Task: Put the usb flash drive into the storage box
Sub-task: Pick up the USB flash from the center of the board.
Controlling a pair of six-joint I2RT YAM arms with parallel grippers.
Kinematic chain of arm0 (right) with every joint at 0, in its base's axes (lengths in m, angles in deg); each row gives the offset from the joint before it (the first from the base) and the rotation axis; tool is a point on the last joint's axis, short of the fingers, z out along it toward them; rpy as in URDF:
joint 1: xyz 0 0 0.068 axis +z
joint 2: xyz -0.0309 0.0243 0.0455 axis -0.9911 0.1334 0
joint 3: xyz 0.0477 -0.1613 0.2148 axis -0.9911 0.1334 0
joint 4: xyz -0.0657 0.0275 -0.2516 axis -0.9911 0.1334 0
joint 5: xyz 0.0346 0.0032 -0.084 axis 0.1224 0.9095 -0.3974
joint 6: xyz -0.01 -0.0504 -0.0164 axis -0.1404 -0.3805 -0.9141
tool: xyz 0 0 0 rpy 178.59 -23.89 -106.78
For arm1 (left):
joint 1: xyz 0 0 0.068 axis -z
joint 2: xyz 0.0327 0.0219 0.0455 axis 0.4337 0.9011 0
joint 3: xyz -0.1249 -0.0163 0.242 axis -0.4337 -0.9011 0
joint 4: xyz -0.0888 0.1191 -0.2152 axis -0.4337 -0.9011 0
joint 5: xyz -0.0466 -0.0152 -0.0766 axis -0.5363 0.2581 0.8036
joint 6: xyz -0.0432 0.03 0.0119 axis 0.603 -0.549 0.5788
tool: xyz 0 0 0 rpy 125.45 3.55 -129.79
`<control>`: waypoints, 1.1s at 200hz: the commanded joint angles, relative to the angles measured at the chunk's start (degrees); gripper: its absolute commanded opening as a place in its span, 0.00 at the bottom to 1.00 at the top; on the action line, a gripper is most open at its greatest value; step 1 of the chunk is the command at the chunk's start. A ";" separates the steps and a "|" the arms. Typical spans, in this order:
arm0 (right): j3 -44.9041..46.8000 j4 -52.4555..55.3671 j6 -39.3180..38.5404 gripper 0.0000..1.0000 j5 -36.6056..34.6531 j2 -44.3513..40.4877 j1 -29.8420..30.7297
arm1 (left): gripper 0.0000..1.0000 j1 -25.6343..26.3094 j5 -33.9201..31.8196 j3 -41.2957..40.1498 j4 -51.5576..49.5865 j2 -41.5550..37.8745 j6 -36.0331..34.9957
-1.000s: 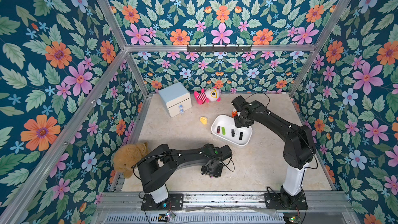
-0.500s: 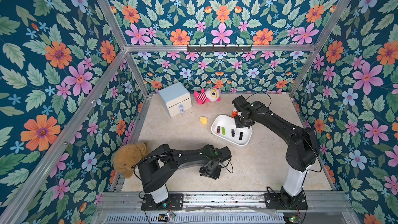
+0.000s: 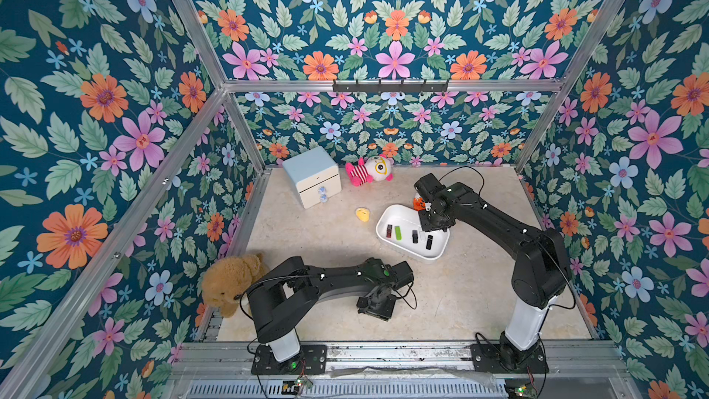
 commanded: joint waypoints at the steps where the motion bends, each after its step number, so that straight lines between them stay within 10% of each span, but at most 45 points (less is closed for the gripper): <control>1: -0.02 0.47 0.19 0.41 -0.82 -0.47 0.06 | 0.45 -0.06 0.62 0.02 1.72 1.18 -1.57; 130: 0.64 0.44 0.25 0.41 -1.03 -0.31 0.10 | 0.46 0.13 -2.29 3.56 0.18 2.65 -3.41; 220: 1.25 0.21 0.41 0.40 -0.84 -1.16 0.12 | 0.23 0.15 0.93 0.18 1.93 2.53 -2.07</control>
